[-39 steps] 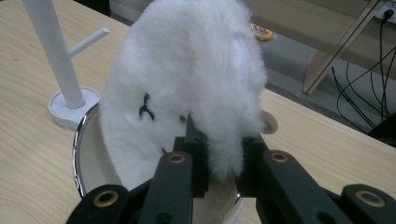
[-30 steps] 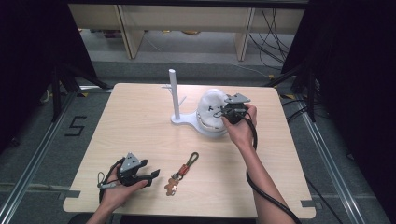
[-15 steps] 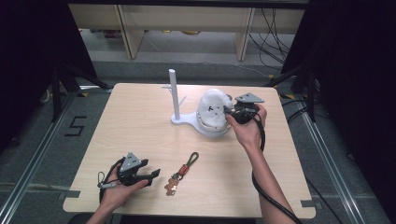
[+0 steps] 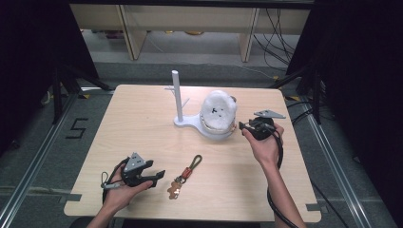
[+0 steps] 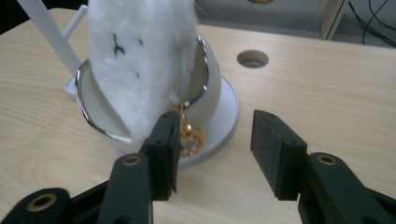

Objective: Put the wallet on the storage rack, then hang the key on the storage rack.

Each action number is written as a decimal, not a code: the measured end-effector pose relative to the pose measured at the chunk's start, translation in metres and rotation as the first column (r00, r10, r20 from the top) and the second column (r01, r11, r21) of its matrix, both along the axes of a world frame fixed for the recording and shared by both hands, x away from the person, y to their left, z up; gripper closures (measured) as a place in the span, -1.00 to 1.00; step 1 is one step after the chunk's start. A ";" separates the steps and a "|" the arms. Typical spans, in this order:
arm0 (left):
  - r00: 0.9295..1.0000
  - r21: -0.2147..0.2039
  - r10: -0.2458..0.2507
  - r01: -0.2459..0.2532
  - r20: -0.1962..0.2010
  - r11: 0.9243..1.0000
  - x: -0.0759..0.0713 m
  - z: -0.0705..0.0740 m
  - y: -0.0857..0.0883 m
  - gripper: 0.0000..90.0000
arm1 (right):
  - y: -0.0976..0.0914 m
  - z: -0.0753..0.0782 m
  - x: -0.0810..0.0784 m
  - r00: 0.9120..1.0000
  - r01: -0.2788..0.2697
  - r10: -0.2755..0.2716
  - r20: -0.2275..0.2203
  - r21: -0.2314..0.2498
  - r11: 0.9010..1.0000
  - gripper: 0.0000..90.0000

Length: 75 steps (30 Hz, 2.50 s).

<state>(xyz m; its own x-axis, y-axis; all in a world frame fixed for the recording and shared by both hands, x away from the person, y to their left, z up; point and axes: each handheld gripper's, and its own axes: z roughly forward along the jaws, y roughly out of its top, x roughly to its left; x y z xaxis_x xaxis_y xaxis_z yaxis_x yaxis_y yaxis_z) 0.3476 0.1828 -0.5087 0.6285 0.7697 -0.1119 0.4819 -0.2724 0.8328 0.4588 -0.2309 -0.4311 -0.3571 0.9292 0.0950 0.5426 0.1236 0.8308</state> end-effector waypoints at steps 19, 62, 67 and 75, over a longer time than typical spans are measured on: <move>0.987 0.147 -0.082 0.102 -0.138 0.984 0.008 0.030 -0.010 -0.20 | -0.019 -0.020 -0.032 0.965 0.011 -0.028 -0.262 -0.068 0.998 0.33; 0.862 0.279 -0.099 0.267 -0.497 0.922 0.055 0.048 -0.078 -0.16 | -0.019 -0.038 -0.051 0.932 -0.028 -0.019 -0.361 -0.124 0.992 0.21; 0.847 0.318 -0.097 0.299 -0.522 0.900 0.061 0.047 -0.087 -0.16 | -0.020 -0.036 -0.051 0.935 -0.031 -0.012 -0.355 -0.116 0.993 0.22; 0.846 0.371 -0.076 0.311 -0.528 0.875 0.063 0.045 -0.102 -0.15 | -0.018 -0.037 -0.052 0.941 -0.039 -0.004 -0.338 -0.122 0.992 0.21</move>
<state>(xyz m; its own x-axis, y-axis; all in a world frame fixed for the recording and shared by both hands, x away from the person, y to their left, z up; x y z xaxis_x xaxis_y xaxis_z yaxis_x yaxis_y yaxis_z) 0.4108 0.0813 -0.4637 0.7222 0.6790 -0.1319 0.6842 -0.6732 0.2805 0.4071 -0.2493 -0.4679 -0.3408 0.9352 0.0964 0.7849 0.2266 0.5767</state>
